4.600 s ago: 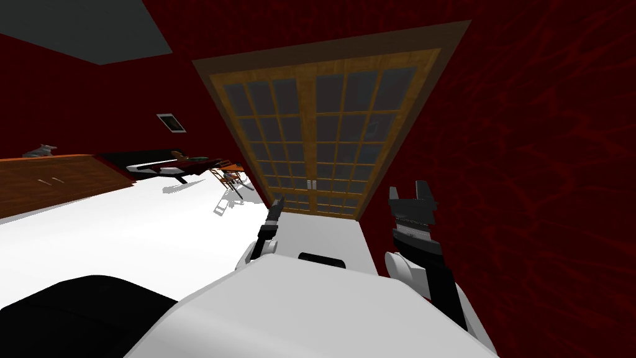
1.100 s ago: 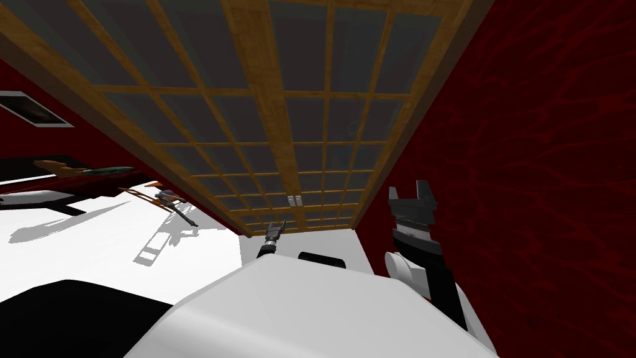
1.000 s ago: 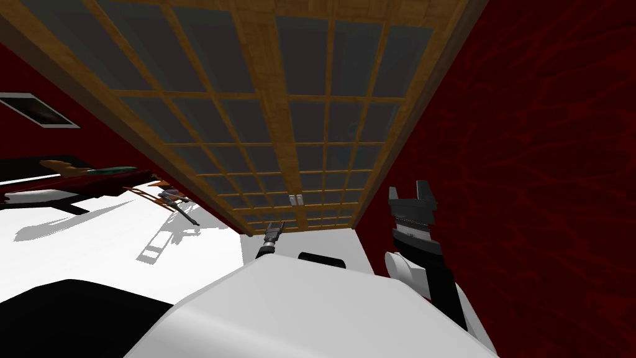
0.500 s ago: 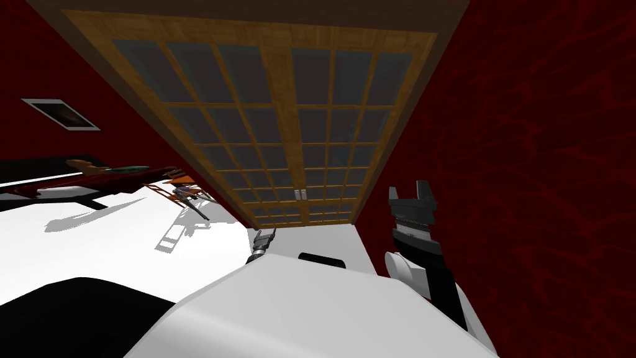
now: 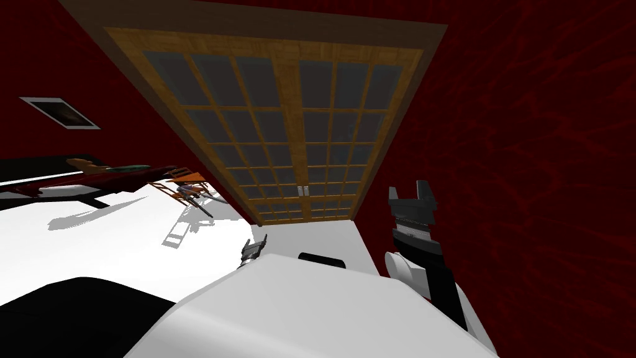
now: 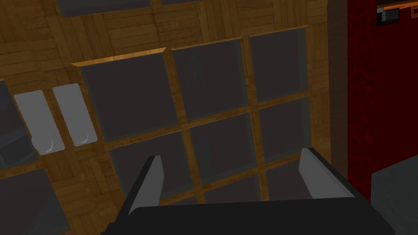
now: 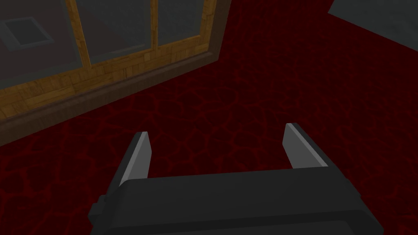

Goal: Pull the door open

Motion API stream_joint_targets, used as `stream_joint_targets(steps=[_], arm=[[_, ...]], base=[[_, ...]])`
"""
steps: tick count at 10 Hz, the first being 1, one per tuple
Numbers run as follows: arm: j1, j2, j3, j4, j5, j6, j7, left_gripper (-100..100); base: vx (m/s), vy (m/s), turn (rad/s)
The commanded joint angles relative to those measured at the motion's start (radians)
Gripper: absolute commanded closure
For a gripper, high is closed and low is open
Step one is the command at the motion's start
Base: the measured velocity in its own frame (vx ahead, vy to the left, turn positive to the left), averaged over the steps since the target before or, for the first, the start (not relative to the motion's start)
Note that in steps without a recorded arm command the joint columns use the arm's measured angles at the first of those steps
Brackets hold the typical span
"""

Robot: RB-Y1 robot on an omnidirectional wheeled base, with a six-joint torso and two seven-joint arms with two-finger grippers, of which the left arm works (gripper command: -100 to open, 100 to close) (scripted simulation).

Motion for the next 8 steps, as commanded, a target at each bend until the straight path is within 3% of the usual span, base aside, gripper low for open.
stream_joint_targets(steps=[1, 3, 5, 8], arm=[[0.017, 0.004, 0.028, -0.01, 0.013, 0.023, -0.004, -100], [0.011, 0.006, 0.065, 0.019, 0.03, 0.027, -0.019, -100], [-0.015, 0.002, 0.099, 0.046, 0.047, 0.029, -0.037, -100], [-0.06, -0.01, 0.11, 0.058, 0.054, 0.029, -0.05, -100]], base=[[-0.117, 0.04, -0.059], [-0.095, 0.044, -0.087], [-0.003, 0.048, -0.162], [0.145, 0.04, -0.168]])
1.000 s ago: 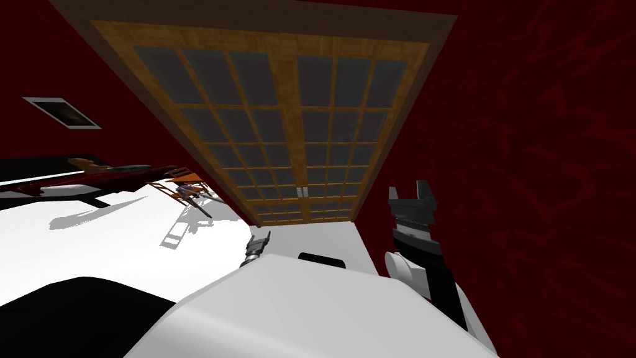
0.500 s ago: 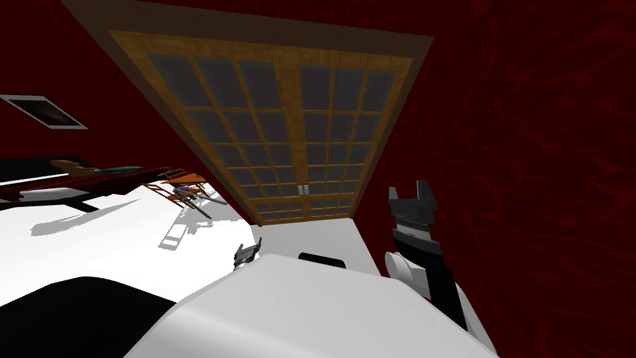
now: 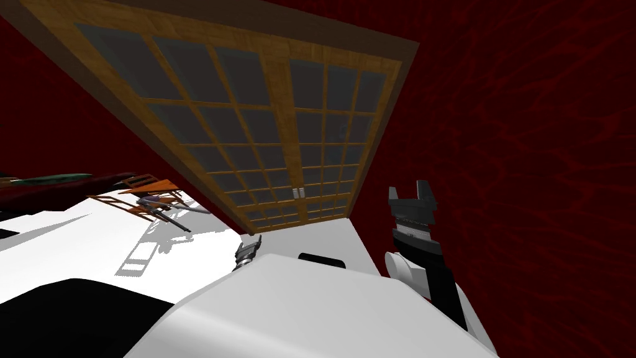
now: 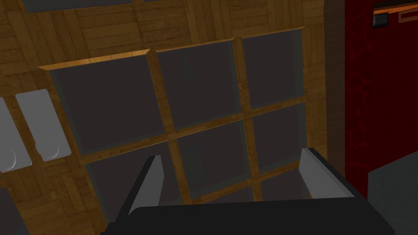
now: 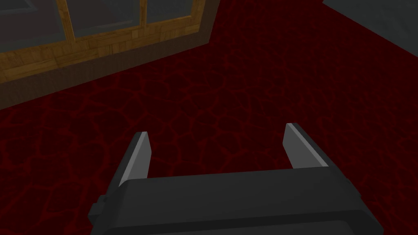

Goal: Pull the door open

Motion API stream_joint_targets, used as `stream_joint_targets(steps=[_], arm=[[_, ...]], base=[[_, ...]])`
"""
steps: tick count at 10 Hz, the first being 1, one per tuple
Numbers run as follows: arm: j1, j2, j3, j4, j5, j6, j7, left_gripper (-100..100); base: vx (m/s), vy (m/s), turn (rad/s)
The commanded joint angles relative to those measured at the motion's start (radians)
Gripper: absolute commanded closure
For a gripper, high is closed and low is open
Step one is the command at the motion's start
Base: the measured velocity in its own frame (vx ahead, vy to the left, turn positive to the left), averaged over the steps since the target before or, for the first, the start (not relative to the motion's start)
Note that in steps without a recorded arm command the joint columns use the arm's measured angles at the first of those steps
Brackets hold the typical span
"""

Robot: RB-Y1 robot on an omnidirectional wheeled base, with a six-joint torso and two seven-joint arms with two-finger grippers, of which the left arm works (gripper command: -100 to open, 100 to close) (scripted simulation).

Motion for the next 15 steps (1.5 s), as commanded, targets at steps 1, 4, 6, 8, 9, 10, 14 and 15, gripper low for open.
stream_joint_targets(steps=[1, 4, 6, 8, 9, 10, 14, 15], arm=[[-0.022, 0.004, 0.004, 0.033, 0.003, -0.017, -0.007, -100], [-0.073, -0.01, 0.0, 0.034, 0.004, -0.019, -0.015, -100], [-0.106, -0.019, -0.007, 0.031, 0.002, -0.021, -0.018, -100], [-0.139, -0.029, -0.019, 0.025, -0.001, -0.023, -0.02, -100], [-0.16, -0.034, -0.025, 0.021, -0.003, -0.024, -0.022, -100], [-0.173, -0.038, -0.03, 0.019, -0.005, -0.025, -0.022, -100], [-0.229, -0.054, -0.055, 0.005, -0.013, -0.03, -0.024, -100], [-0.242, -0.057, -0.06, 0.002, -0.014, -0.031, -0.024, -100]], base=[[0.096, 0.023, -0.029], [0.153, 0.035, -0.147], [0.193, 0.012, -0.116], [0.205, 0.026, -0.149], [0.229, 0.053, -0.15], [0.189, 0.069, -0.114], [0.193, 0.031, -0.106], [0.167, 0.001, -0.054]])
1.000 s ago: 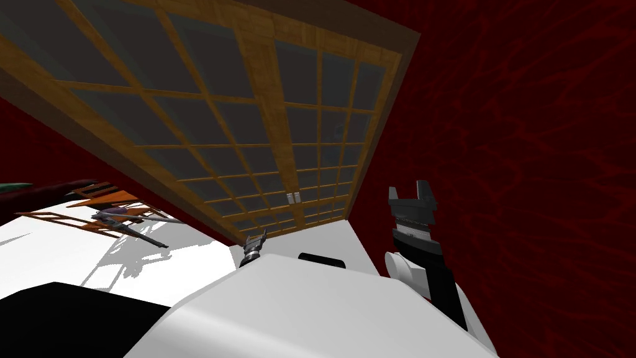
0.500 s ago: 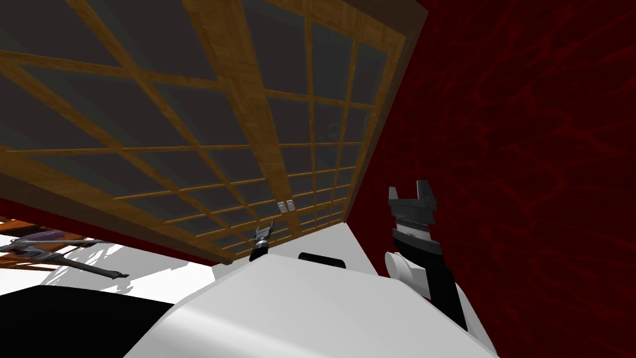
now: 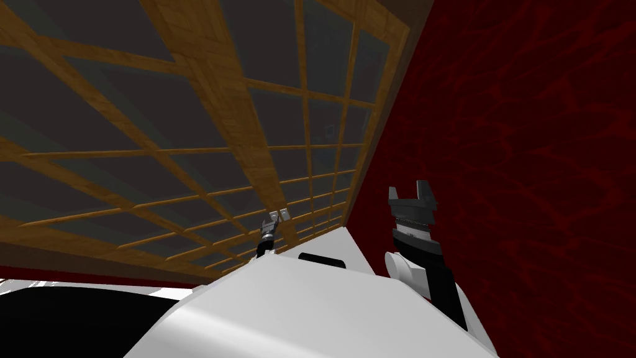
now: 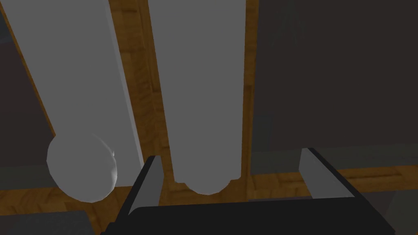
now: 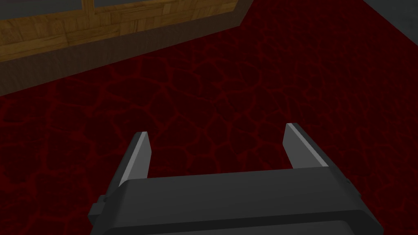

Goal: Pull the door open

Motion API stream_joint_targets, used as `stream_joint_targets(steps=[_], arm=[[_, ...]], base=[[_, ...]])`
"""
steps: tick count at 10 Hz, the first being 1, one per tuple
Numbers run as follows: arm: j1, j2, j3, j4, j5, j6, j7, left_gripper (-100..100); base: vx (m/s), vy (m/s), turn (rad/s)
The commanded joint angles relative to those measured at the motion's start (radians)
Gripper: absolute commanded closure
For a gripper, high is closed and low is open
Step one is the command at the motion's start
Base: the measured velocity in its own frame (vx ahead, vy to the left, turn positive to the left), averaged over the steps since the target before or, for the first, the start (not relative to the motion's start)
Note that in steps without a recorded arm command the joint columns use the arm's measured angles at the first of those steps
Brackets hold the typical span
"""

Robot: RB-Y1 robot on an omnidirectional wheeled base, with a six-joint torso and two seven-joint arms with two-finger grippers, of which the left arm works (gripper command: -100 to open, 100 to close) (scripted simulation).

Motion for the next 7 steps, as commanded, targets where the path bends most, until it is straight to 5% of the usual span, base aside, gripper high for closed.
stream_joint_targets(steps=[1, 2, 3, 7], arm=[[-0.03, 0.006, 0.0, 0.02, 0.001, -0.009, -0.005, -100], [-0.016, 0.0, -0.002, 0.0, 0.0, 0.002, -0.002, -100], [-0.016, 0.0, -0.002, 0.0, 0.0, 0.002, -0.002, 100], [-0.016, 0.0, -0.002, 0.0, 0.0, 0.002, -0.002, 100]], base=[[0.096, 0.007, -0.079], [0.016, -0.001, 0.026], [-0.01, -0.008, -0.012], [-0.006, -0.001, -0.002]])
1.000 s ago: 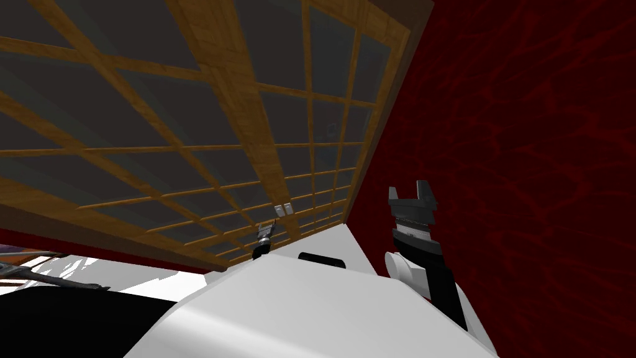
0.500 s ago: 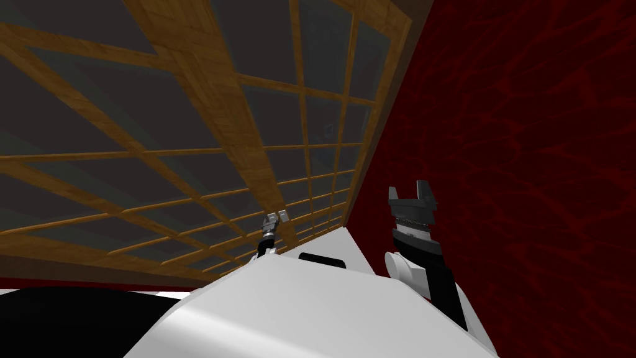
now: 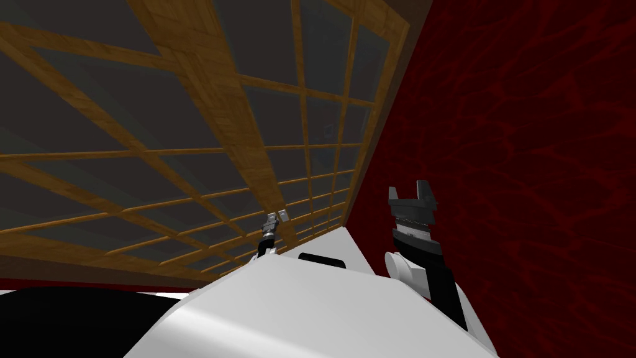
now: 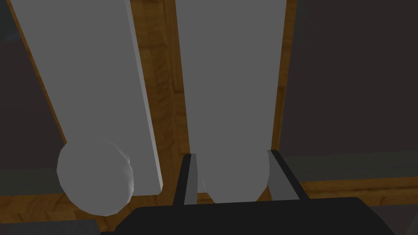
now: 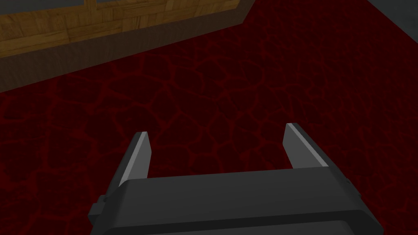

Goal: Pull the door open

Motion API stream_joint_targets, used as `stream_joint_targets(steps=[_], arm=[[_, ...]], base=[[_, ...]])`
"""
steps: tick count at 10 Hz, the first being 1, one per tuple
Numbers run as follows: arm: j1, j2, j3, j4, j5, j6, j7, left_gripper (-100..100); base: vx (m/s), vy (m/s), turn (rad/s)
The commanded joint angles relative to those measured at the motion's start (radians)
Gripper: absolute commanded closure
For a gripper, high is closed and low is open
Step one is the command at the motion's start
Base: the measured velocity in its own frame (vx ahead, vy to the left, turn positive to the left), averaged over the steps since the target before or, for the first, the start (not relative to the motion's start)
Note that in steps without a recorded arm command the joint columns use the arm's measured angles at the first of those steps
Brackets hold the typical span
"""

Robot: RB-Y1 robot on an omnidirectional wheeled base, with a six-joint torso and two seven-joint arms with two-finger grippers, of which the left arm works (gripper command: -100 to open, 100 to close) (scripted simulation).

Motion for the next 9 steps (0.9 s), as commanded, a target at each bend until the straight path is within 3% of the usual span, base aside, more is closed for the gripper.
stream_joint_targets(steps=[1, 2, 7, 9], arm=[[-0.002, 0.001, 0.001, -0.001, 0.001, 0.001, 0.001, 100], [0.022, 0.007, 0.008, 0.008, 0.009, 0.001, 0.017, 100], [0.047, 0.015, 0.018, 0.016, 0.019, 0.002, 0.036, 100], [0.072, 0.023, 0.026, 0.025, 0.03, 0.003, 0.06, 100]], base=[[0.0, 0.0, 0.0], [-0.098, -0.01, 0.041], [-0.118, -0.034, 0.029], [-0.149, -0.03, 0.072]])
